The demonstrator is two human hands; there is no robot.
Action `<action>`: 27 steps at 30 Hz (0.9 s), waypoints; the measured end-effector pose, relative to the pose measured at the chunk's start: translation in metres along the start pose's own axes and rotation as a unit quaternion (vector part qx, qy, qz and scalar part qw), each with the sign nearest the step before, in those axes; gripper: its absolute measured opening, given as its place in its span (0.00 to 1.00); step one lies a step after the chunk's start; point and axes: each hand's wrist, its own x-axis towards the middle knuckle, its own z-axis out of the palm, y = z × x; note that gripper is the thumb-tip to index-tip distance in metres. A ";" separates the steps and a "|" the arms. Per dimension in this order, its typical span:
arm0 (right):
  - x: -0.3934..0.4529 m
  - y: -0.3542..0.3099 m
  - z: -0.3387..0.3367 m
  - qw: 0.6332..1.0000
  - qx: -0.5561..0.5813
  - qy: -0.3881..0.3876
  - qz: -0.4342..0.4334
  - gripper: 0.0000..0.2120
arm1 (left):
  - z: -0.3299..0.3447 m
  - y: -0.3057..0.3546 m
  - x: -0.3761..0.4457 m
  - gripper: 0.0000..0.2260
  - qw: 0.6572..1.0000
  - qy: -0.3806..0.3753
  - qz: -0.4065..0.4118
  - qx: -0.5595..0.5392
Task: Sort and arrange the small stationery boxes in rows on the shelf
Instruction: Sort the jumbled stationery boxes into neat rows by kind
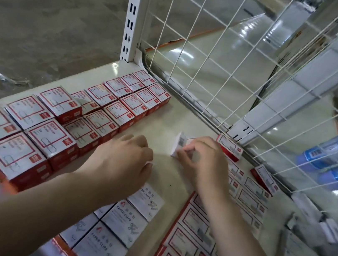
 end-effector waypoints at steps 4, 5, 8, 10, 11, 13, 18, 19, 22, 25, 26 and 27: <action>-0.005 -0.006 -0.004 0.998 -0.029 -0.022 0.058 0.24 | -0.002 0.003 -0.004 0.16 1.000 0.001 -0.006 0.011; -0.005 -0.009 -0.003 0.996 -0.044 -0.036 0.074 0.29 | -0.002 0.004 -0.005 0.16 1.000 -0.002 -0.007 0.015; -0.004 -0.017 -0.001 0.991 -0.069 -0.058 0.102 0.36 | -0.004 0.008 -0.006 0.15 1.000 -0.009 -0.011 0.015; -0.005 -0.019 0.000 0.987 -0.073 -0.068 0.127 0.28 | -0.004 0.008 -0.007 0.15 1.000 -0.013 -0.018 0.013; -0.005 -0.019 0.000 0.986 -0.076 -0.066 0.132 0.23 | -0.003 0.008 -0.008 0.15 1.000 -0.012 -0.020 0.014; -0.006 -0.018 -0.001 0.985 -0.081 -0.058 0.139 0.21 | -0.002 0.008 -0.010 0.15 1.000 -0.011 -0.022 0.015; 0.001 -0.026 0.002 0.979 -0.098 -0.058 0.170 0.22 | -0.001 0.010 -0.017 0.15 1.000 -0.015 -0.021 0.009; 0.002 -0.029 0.002 0.977 -0.099 -0.055 0.178 0.20 | 0.000 0.010 -0.019 0.15 1.000 -0.013 -0.021 0.006; 0.002 -0.036 0.002 0.975 -0.097 -0.052 0.193 0.17 | 0.000 0.011 -0.025 0.15 1.000 -0.006 -0.028 -0.009; -0.003 -0.037 -0.005 0.975 -0.086 -0.065 0.195 0.17 | 0.001 0.013 -0.032 0.16 0.999 -0.002 -0.031 -0.024; -0.005 -0.036 -0.008 0.976 -0.080 -0.067 0.193 0.16 | 0.002 0.013 -0.034 0.17 0.999 -0.001 -0.032 -0.027; -0.007 -0.034 -0.012 0.976 -0.071 -0.067 0.192 0.16 | 0.002 0.015 -0.035 0.17 0.999 0.000 -0.034 -0.030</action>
